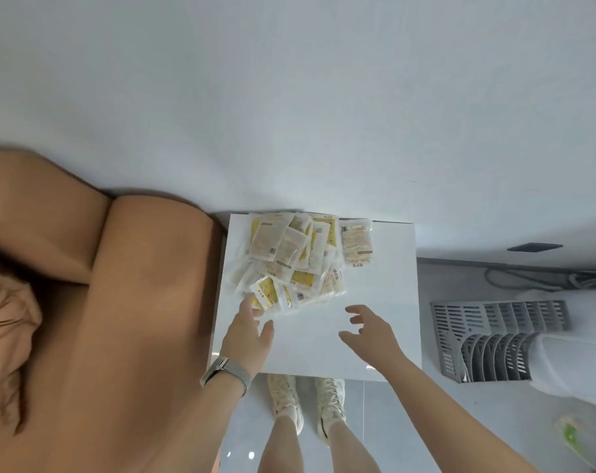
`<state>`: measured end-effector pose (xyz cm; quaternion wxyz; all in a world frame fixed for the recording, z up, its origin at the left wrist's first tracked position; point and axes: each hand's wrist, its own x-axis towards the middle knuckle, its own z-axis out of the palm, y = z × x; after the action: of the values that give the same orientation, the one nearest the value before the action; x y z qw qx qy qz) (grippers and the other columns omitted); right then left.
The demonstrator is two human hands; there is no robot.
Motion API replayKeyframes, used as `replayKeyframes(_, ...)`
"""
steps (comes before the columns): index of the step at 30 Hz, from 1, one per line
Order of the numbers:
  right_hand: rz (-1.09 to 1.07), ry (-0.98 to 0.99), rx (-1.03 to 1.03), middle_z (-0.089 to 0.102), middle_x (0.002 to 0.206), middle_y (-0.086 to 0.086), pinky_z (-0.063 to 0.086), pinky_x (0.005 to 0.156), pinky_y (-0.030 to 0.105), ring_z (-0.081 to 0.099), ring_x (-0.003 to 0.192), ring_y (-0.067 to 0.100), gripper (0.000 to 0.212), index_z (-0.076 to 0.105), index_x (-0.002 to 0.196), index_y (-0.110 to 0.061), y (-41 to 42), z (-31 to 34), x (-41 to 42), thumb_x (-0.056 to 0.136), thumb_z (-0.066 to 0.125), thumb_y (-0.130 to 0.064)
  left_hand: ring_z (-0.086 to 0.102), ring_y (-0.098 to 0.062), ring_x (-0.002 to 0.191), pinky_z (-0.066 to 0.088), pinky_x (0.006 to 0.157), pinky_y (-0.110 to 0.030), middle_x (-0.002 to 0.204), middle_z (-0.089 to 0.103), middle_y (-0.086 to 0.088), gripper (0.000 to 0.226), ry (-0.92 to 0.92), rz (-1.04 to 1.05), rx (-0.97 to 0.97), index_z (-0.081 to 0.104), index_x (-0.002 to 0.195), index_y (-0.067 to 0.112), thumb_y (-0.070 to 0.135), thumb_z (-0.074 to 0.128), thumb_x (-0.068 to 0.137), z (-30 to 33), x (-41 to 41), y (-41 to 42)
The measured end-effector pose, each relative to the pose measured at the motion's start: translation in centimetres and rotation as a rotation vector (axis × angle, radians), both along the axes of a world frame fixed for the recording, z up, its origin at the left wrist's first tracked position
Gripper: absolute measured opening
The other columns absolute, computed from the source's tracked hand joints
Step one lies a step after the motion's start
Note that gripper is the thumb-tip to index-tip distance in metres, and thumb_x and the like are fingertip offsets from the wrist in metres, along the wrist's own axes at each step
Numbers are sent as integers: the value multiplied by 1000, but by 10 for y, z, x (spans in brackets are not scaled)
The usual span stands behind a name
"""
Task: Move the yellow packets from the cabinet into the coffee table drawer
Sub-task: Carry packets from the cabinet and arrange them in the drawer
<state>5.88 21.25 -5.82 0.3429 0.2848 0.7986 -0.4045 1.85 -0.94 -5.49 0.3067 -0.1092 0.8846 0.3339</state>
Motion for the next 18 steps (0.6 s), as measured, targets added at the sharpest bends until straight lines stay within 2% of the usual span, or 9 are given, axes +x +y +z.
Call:
replayKeyframes(5,-34,53,-72,59,115,-5,38,83,20,55,101,13,42,53,129,-23,-9,-33,-20,89,65,-21,58,-17,108,48,95,-37,120,59,0,50,87,123,50,42,140,17,16,58,93,-33,-5,-7)
replayKeyframes(9,-18,9,-53,58,119,-4,38,84,21,53,102,15,47,49,134,-23,-7,-46,-19,90,64,-20,58,-14,105,49,92,-36,117,55,3,66,158,169,68,30,148,27,16,61,91,-51,-24,-4)
replayKeyframes(13,-25,-29,-70,55,117,-6,39,83,21,53,106,15,53,43,139,-25,-5,-52,-20,91,64,-20,49,-18,124,38,101,-28,134,50,-4,58,241,40,6,35,146,19,26,58,93,-80,-76,16)
replayKeyframes(15,-36,-24,-72,54,118,-7,38,83,21,53,107,14,52,43,139,-24,-3,-52,-25,91,64,-20,43,-23,130,37,105,-32,138,48,-6,60,242,-31,-69,37,145,14,36,57,93,-92,-108,29)
replayKeyframes(18,-44,14,-65,55,118,-8,38,84,21,53,107,13,53,41,140,-24,2,-49,-36,92,63,-21,33,-29,138,34,110,-41,148,38,-11,75,155,-64,-162,25,150,9,46,56,92,-99,-144,47)
